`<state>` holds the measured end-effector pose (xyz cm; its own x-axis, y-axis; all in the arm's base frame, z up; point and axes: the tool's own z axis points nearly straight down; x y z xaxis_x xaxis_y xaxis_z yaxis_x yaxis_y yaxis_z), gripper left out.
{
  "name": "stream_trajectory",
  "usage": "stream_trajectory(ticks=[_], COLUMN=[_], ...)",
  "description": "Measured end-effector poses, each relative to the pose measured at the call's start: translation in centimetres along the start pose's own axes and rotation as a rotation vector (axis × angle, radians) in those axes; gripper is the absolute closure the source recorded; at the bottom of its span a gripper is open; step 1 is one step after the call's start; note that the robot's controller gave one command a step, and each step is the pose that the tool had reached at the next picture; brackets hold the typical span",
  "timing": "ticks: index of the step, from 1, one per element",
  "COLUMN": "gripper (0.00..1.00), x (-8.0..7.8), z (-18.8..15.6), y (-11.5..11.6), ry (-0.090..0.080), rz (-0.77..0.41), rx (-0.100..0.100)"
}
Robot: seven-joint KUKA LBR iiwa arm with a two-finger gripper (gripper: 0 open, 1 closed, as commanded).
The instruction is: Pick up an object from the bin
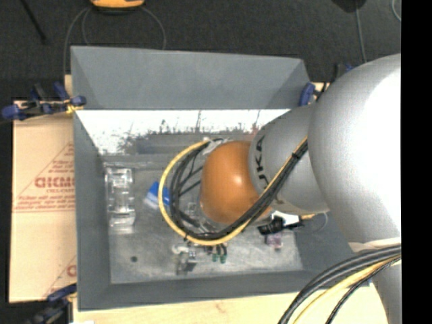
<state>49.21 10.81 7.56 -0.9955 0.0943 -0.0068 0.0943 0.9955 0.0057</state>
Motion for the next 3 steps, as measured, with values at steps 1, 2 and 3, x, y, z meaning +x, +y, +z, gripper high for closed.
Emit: stream_trajectory(ticks=[1, 2, 3], gripper=[0.0, 1.0, 1.0], x=[-0.1, -0.2, -0.3], z=[-0.2, -0.5, -2.1], y=[0.1, 0.2, 0.2], ry=[0.004, 0.006, 0.003], rz=[0.001, 0.002, 0.004], rx=[0.002, 0.001, 0.002])
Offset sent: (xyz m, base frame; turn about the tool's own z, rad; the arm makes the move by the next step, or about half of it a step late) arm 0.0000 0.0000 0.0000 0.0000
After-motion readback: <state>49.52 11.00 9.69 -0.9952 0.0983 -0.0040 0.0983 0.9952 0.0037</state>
